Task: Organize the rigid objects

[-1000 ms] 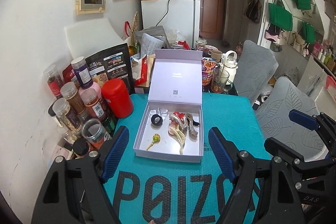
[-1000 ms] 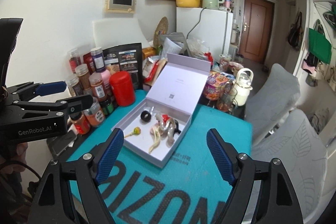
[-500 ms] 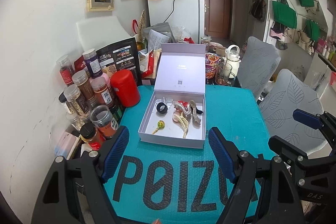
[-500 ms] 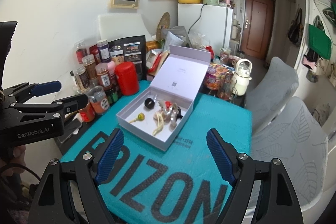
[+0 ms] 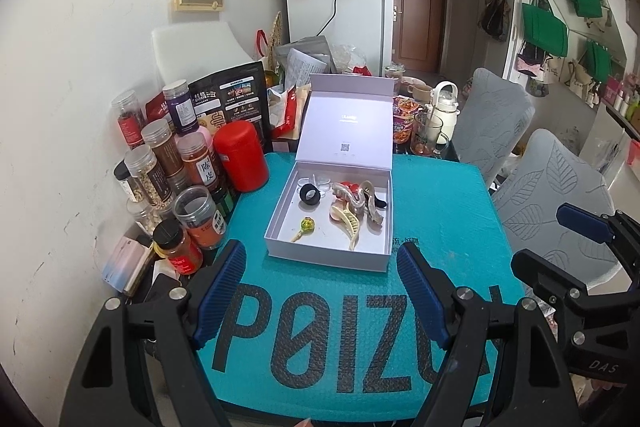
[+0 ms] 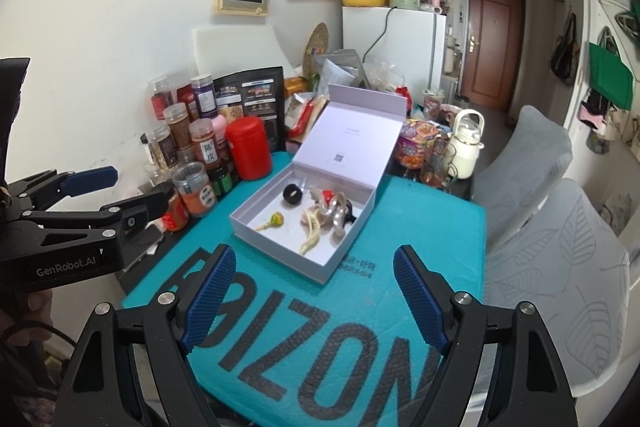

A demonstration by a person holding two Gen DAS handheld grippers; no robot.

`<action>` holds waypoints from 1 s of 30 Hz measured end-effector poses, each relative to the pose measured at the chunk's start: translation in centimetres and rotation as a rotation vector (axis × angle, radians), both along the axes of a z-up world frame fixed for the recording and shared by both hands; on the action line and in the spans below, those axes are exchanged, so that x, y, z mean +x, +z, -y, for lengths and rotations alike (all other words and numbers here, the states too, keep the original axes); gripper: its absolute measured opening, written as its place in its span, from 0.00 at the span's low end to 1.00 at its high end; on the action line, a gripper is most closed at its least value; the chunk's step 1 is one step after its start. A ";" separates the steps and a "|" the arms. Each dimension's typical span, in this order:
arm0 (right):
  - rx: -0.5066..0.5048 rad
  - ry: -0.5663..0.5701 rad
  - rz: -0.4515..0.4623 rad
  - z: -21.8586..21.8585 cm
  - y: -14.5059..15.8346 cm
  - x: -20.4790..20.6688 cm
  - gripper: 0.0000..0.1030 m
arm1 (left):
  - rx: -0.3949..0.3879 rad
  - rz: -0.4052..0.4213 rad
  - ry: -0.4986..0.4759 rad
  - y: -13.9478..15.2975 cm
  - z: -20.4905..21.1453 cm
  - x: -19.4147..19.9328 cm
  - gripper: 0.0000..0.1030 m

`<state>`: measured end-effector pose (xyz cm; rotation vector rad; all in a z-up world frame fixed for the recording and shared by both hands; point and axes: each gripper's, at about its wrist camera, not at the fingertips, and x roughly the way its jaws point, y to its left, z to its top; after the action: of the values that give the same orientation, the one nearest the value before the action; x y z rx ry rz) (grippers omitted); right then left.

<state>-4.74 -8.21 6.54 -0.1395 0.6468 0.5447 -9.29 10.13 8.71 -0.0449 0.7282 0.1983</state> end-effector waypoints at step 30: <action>-0.004 -0.012 -0.003 0.4 -0.2 -0.7 0.80 | -0.011 -0.011 -0.002 -0.1 -0.2 -0.6 0.76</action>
<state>-5.46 -8.62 6.31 -0.1384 0.6516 0.5317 -9.85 10.33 8.64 -0.0541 0.7398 0.1931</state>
